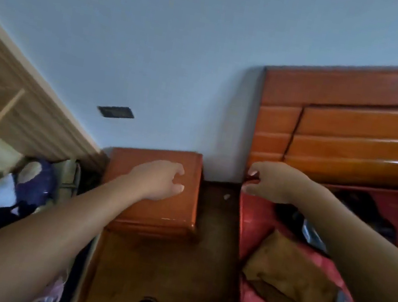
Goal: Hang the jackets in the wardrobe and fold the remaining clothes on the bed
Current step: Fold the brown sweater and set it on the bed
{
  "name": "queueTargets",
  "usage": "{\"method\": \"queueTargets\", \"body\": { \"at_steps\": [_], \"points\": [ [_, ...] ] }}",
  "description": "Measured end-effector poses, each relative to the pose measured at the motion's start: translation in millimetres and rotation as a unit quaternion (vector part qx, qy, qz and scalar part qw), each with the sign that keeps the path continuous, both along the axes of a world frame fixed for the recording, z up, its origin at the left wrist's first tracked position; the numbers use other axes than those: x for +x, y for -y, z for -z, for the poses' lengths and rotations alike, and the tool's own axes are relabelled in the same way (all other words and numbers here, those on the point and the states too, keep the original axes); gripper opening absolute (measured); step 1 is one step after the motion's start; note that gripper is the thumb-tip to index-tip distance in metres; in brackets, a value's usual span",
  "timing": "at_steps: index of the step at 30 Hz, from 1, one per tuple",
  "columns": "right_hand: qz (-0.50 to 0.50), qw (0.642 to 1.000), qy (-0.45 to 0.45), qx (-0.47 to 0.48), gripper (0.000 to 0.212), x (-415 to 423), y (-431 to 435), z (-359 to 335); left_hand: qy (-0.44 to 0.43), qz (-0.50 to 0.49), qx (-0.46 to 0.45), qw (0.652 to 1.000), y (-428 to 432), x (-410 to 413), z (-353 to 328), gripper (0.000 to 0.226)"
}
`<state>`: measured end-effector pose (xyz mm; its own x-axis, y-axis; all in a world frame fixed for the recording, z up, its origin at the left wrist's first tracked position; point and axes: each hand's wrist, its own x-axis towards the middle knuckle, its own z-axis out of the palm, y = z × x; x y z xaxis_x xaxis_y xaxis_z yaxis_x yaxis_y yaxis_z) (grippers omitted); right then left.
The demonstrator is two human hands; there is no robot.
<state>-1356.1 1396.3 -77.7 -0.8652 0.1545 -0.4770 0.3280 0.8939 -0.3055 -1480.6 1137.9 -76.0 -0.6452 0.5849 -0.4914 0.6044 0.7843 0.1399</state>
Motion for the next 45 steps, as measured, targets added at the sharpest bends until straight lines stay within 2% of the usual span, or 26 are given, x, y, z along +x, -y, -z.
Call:
{"method": "queueTargets", "body": {
  "at_steps": [6,10,13,17,21,24,27,30,32,33,34,38,42,45],
  "points": [
    [0.23,0.97,0.066,-0.044,0.059,156,-90,90,0.069,0.171,-0.007,0.983,-160,76,98,0.053],
    [0.365,0.924,0.087,-0.077,0.053,240,-113,167,0.124,0.203,-0.017,0.971,-214,124,184,0.057],
    [0.436,0.887,0.111,-0.103,0.042,288,-126,241,0.151,0.178,-0.054,0.971,-237,146,262,0.062],
    [0.487,0.843,0.174,-0.146,0.058,326,-145,356,0.169,0.123,-0.098,0.973,-250,160,376,0.072],
    [0.556,0.794,0.176,-0.174,0.061,328,-157,460,0.154,0.072,-0.124,0.977,-257,160,473,0.081],
    [0.626,0.739,0.156,-0.195,0.08,318,-148,523,0.169,0.01,-0.111,0.979,-266,158,525,0.088],
    [0.725,0.662,0.089,-0.168,0.099,311,-134,566,0.212,-0.086,-0.075,0.971,-271,160,559,0.096],
    [0.818,0.552,-0.016,-0.159,0.097,312,-128,587,0.236,-0.178,-0.029,0.955,-272,159,576,0.102],
    [0.858,0.46,-0.039,-0.226,0.09,314,-131,587,0.268,-0.226,-0.013,0.936,-270,156,578,0.096],
    [0.86,0.427,-0.029,-0.278,0.083,314,-133,584,0.286,-0.241,-0.007,0.928,-269,154,576,0.09],
    [0.853,0.412,-0.015,-0.321,0.075,315,-134,579,0.302,-0.248,-0.001,0.92,-268,152,571,0.089],
    [0.816,0.433,-0.022,-0.383,0.054,305,-131,543,0.355,-0.262,0.021,0.897,-253,143,532,0.091],
    [0.779,0.414,-0.066,-0.466,0.044,273,-112,478,0.385,-0.307,0.049,0.869,-214,124,460,0.092],
    [0.726,0.444,-0.063,-0.522,0.041,233,-94,413,0.368,-0.348,0.075,0.859,-172,96,390,0.091]
  ]
}}
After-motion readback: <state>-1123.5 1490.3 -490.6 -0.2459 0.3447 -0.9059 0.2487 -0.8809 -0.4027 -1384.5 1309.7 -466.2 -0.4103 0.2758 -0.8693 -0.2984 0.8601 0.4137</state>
